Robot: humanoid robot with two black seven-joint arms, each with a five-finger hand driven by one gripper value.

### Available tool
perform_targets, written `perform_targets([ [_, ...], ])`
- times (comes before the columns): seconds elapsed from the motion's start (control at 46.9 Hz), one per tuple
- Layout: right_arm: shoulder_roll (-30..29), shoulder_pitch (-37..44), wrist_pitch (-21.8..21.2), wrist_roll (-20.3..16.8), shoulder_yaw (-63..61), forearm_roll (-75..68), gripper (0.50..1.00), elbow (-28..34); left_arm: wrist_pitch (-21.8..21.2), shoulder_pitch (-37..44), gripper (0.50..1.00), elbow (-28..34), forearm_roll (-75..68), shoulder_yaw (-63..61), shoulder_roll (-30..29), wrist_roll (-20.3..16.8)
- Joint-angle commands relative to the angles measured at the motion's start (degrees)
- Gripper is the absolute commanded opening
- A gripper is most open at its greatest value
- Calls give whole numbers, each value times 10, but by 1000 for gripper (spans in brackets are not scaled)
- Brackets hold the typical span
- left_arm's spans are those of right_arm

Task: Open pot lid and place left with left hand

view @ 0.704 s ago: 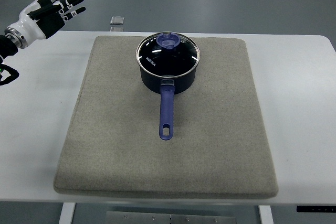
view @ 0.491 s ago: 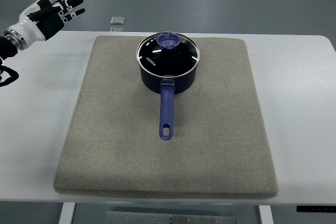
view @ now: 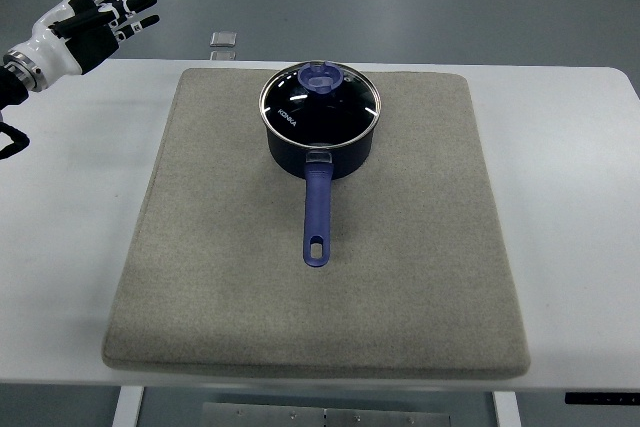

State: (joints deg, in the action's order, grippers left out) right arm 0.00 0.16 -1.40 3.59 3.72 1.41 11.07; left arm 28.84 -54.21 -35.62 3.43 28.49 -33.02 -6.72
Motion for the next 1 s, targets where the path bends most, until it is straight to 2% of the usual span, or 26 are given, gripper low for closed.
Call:
perform_targets([
  [0.0,0,0,0,0,0,0,917,0,0,-14,990,-2,-67,-11,-2,0],
  [0.299,0,0,0,0,1,0,917,0,-5,-61,986,-16,-365,-14,-12,-8],
  [0.448,0,0,0,0,0,0,917,0,-7,-85,979,-63,-504,-15,-23,-12],
  [0.853,0,-1,0,0,0,0,917,0,-6,-182,977,-176,-743,-33,-23,-15],
  [0.981,0,-1,0,0,0,0,917,0,-7,-193,975,-183,-816,-34,-2,-15],
])
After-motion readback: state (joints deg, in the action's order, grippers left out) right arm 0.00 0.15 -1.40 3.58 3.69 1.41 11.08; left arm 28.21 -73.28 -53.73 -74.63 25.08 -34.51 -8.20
